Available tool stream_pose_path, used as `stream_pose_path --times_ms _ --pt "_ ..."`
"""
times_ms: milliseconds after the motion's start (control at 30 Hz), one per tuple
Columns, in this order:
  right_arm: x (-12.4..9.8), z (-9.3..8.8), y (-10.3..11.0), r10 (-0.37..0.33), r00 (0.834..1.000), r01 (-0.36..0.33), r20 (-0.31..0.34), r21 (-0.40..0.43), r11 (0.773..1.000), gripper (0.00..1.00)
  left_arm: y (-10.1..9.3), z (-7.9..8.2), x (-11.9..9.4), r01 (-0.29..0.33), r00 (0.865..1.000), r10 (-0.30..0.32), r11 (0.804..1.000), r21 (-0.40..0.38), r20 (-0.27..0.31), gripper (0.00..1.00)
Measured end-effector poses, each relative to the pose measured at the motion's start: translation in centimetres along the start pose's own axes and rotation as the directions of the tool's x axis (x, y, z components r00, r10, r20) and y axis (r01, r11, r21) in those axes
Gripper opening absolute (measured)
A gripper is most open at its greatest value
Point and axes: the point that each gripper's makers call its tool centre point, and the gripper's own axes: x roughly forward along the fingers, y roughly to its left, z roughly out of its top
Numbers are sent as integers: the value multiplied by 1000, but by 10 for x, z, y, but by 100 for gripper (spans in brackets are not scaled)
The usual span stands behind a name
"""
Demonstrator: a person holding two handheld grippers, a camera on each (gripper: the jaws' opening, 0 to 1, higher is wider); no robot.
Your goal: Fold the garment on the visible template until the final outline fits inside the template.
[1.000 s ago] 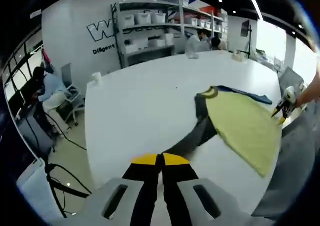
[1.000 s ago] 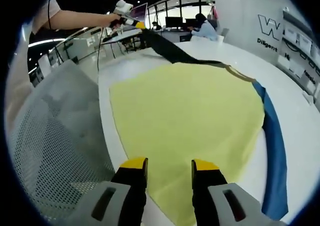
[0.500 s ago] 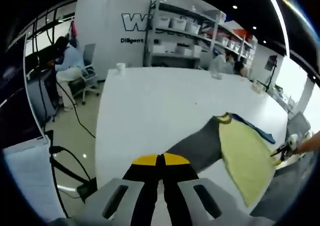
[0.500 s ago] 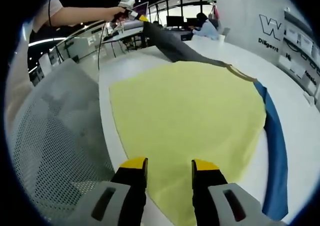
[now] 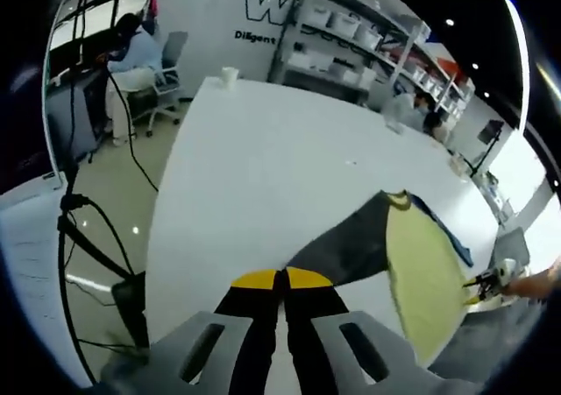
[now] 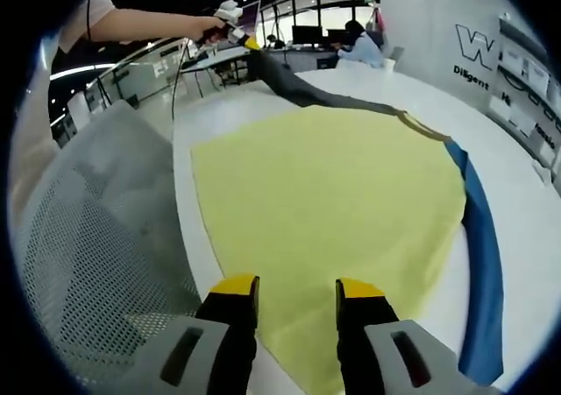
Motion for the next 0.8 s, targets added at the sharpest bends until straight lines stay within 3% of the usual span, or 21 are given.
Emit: stream_pose_path --times_ms 167,200,267,300,433,500,567,800 --pt "0 1 -2 0 1000 0 3 -1 1000 32 -4 -1 -10 54 999 -53 996 -70 8 2" --pt "0 1 -2 1 1000 -1 0 -3 1000 32 -8 -2 -13 89 996 -89 987 -131 7 2" --pt "0 2 -2 1 1000 -1 1 -4 1000 32 -16 -2 -17 153 988 -153 972 -178 13 2" --pt "0 2 -2 0 1000 0 0 -4 1000 32 -16 0 -19 158 987 -157 969 -187 23 2" --pt "-1 1 -2 -2 1000 2 -2 -2 1000 32 -30 17 -33 277 961 -261 917 -286 93 2" --pt "0 0 -2 -1 1000 1 -5 0 1000 32 -28 16 -32 251 968 -237 928 -276 85 2" --pt "1 -2 -1 2 1000 -2 -8 -2 1000 32 -4 11 -22 151 988 -143 956 -253 51 2" --pt "2 0 4 4 1000 -4 -16 -3 1000 32 38 -5 20 -7 1000 6 971 -239 -6 2"
